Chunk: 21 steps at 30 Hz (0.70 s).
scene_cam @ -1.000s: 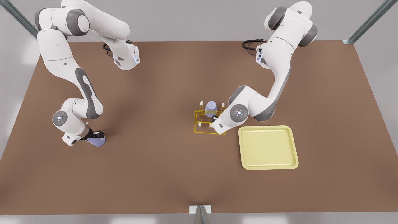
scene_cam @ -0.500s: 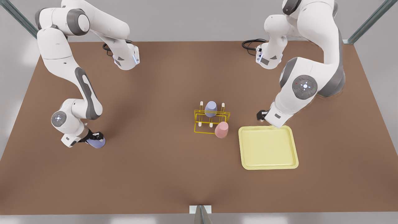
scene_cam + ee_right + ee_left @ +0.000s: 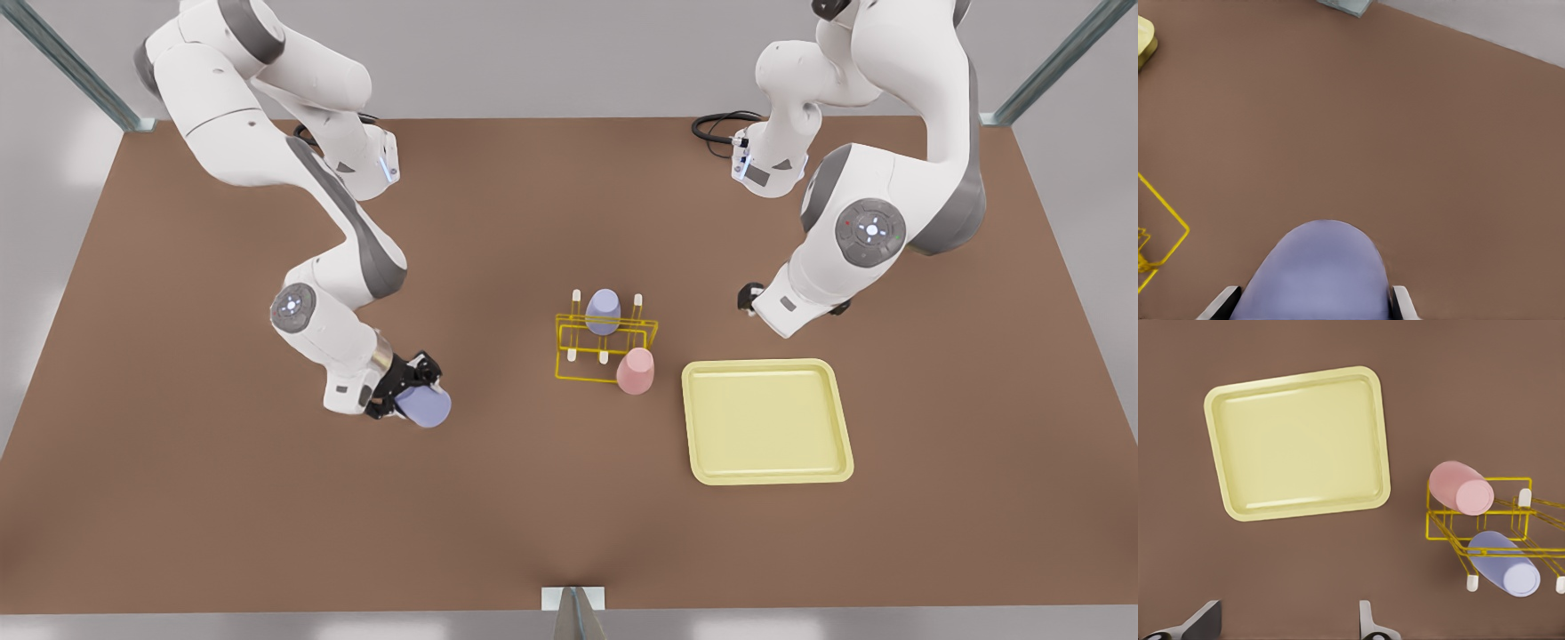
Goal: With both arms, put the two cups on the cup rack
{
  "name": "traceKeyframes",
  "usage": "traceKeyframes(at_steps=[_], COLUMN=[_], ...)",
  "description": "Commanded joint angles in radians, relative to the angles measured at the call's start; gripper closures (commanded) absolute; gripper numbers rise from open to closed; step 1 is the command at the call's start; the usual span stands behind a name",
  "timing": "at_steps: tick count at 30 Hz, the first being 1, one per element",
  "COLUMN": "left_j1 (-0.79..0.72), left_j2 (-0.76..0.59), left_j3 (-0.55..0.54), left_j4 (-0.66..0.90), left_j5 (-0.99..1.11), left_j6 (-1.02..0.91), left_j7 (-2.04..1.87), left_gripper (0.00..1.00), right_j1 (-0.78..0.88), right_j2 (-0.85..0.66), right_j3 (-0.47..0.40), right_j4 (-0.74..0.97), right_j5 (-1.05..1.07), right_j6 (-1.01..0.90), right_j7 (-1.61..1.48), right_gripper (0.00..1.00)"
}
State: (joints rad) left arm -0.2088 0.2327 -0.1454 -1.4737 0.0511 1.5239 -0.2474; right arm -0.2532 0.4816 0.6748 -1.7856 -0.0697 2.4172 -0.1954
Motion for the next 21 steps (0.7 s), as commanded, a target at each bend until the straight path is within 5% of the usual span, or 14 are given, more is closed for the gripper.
traceKeyframes(at_steps=[1, 7, 12, 21], left_j1=[-0.001, -0.001, -0.001, -0.004], left_j2=[-0.001, -0.001, -0.001, -0.001], left_j3=[0.0, 0.0, 0.0, 0.0], left_j4=[0.001, 0.001, 0.001, 0.001], left_j5=[-0.002, -0.001, 0.001, 0.003], left_j6=[-0.022, -0.021, -0.021, -0.022], left_j7=[0.151, 0.151, 0.151, 0.151], left_gripper=[0.0, 0.0, 0.0, 0.0], right_j1=[0.043, 0.152, 0.226, 0.324], right_j2=[0.005, 0.087, 0.118, 0.21], right_j3=[0.008, 0.006, 0.006, -0.006], right_j4=[0.038, 0.167, 0.219, 0.293], right_j5=[0.005, 0.008, 0.254, 0.263], right_j6=[-0.041, -0.035, 0.013, 0.023], right_j7=[0.071, 0.077, 0.08, 0.108], right_gripper=[0.19, 0.19, 0.2, 0.2])
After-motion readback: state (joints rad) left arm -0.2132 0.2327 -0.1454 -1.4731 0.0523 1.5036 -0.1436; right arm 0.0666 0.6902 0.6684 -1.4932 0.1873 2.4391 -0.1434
